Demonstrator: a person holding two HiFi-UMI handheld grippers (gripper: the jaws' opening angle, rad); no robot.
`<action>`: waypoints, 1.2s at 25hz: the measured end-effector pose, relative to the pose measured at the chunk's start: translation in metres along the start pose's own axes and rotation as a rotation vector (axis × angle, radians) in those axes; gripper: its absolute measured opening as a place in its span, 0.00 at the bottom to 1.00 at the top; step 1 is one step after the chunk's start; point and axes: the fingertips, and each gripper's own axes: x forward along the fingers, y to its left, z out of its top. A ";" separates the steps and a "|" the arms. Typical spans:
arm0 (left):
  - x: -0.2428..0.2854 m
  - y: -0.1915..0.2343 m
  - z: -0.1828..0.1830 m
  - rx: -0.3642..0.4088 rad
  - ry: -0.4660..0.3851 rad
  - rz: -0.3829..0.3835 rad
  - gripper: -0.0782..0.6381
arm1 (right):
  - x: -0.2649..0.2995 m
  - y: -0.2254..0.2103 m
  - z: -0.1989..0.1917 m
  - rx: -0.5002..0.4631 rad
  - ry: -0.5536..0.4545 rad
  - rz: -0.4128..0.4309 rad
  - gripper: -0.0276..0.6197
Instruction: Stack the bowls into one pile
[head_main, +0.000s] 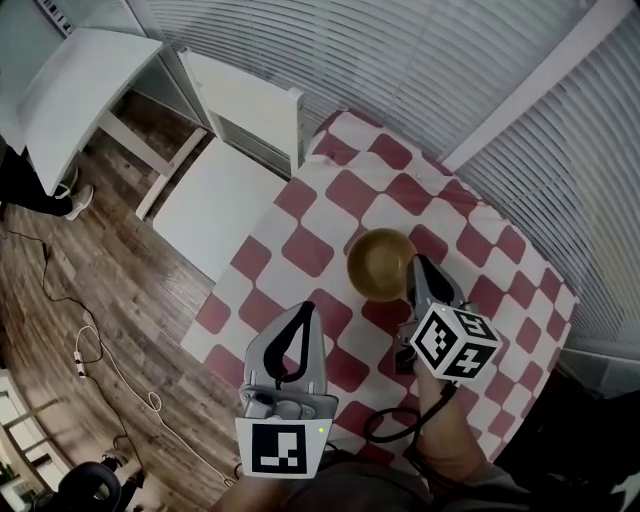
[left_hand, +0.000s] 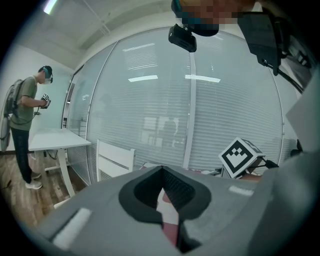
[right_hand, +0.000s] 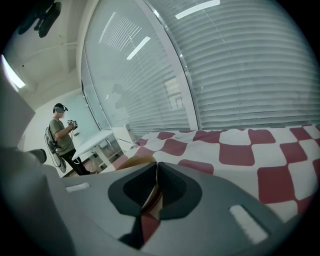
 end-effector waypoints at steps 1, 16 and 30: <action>0.001 0.001 -0.001 -0.001 0.001 -0.001 0.11 | 0.001 0.000 0.000 0.000 0.001 -0.002 0.10; 0.003 0.003 -0.005 0.006 0.015 -0.014 0.11 | 0.006 -0.001 -0.005 -0.046 -0.006 -0.023 0.13; -0.015 -0.036 0.051 0.073 -0.115 -0.045 0.11 | -0.067 0.008 0.063 -0.106 -0.202 0.016 0.15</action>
